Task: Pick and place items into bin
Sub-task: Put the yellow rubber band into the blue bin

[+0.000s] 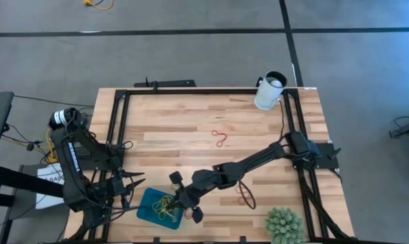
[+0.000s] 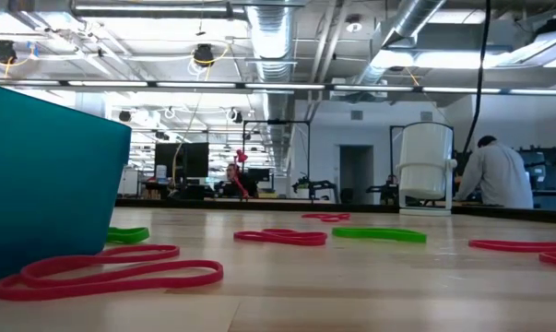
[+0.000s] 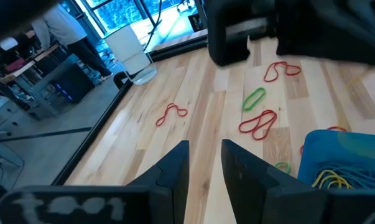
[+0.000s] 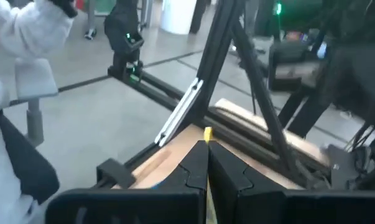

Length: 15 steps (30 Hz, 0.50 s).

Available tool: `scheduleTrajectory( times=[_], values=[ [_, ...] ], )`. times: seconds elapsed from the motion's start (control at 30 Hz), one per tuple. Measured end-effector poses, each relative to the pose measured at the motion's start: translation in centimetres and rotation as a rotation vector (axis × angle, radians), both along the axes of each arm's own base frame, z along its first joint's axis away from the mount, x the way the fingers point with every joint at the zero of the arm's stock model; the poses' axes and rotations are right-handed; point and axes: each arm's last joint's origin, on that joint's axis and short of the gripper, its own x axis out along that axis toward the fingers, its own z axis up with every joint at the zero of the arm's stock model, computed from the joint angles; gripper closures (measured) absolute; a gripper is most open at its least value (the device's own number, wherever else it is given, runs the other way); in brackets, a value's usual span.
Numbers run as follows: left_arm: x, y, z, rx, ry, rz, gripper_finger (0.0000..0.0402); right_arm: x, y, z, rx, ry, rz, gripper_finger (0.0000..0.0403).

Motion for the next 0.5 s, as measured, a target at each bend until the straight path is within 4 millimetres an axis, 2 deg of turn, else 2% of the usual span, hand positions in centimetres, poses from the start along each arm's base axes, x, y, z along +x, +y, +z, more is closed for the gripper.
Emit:
scheduleTrajectory(
  times=[0.17,0.3,0.43,0.5],
  values=[
    [0.0,0.0,0.0,-0.011,-0.005,0.004,0.0317,1.0,-0.4,-1.9,0.059,0.034,-0.030,0.0403],
    [0.0,0.0,0.0,-0.013,-0.006,0.004,0.0317,1.8,-0.8,-2.4,0.061,0.026,-0.041,0.0403],
    [0.0,0.0,0.0,-0.028,-0.008,0.010,0.0317,2.2,-1.1,-5.0,0.063,0.102,-0.050,0.0403],
    [0.0,0.0,0.0,-0.030,-0.001,0.011,0.0317,2.2,-1.1,-5.7,0.059,0.139,-0.037,0.0403]
  ],
)
